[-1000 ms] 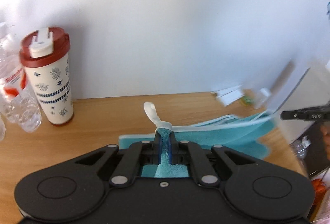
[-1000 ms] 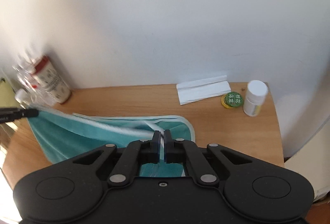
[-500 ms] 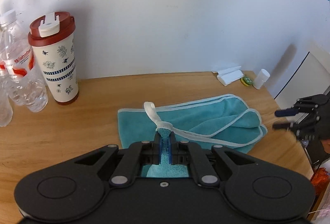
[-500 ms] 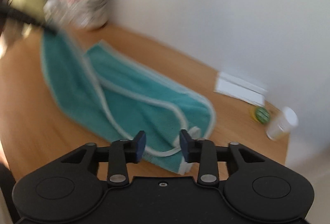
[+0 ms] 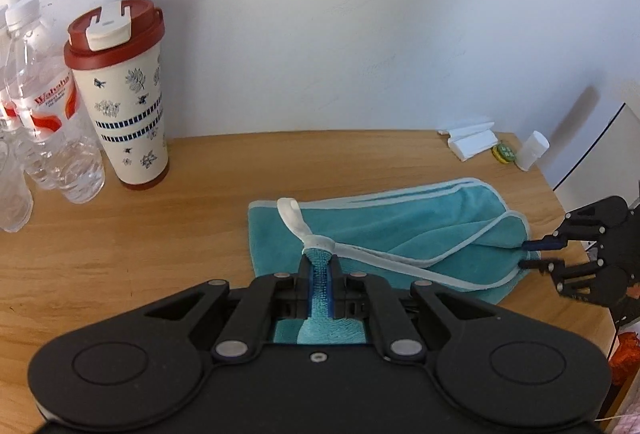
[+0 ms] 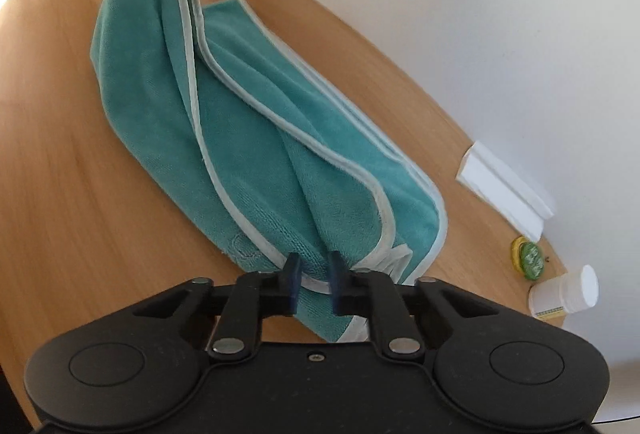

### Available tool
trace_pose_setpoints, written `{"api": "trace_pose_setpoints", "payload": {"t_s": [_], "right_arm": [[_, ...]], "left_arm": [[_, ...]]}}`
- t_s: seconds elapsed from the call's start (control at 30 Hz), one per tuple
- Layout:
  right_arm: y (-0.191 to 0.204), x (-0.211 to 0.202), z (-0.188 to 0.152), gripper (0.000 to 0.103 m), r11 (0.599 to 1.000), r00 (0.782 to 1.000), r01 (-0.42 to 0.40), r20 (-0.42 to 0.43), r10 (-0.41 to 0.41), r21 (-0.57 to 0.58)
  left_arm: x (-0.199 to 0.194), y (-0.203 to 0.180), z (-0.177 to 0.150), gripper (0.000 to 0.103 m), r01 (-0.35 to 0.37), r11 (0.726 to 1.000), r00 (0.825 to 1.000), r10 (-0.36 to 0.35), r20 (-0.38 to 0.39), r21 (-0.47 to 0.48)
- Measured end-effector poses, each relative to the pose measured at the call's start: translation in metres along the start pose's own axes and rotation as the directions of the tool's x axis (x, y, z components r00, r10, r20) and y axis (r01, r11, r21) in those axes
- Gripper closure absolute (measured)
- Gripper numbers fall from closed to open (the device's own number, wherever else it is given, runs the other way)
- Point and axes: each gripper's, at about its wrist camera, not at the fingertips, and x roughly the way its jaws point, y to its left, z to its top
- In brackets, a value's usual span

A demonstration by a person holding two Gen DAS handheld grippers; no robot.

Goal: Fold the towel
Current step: 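Lift the held edge with both grippers and fold it onto the opposite edge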

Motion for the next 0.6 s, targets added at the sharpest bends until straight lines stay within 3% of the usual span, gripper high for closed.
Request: {"api": "trace_pose_setpoints", "payload": {"t_s": [0.17, 0.27, 0.4, 0.6], "right_arm": [[0.011, -0.01, -0.006, 0.079, 0.996, 0.999, -0.038, -0.008, 0.038, -0.086], [0.014, -0.001, -0.009, 0.08, 0.994, 1.0, 0.001, -0.019, -0.003, -0.109], [0.007, 0.003, -0.005, 0.094, 0.999, 1.0, -0.023, -0.01, 0.023, -0.047], [-0.021, -0.005, 0.002, 0.095, 0.993, 0.999, -0.026, 0.035, 0.022, 0.119]], "left_arm": [[0.002, 0.003, 0.0, 0.098, -0.011, 1.0, 1.0, 0.011, -0.011, -0.011], [0.004, 0.003, 0.001, 0.098, -0.017, 1.0, 1.0, 0.017, -0.02, -0.013], [0.004, 0.001, 0.0, 0.097, -0.021, 1.0, 0.999, 0.021, -0.026, -0.008], [0.006, 0.003, 0.0, 0.097, -0.032, 0.999, 0.999, 0.032, -0.038, -0.018]]}}
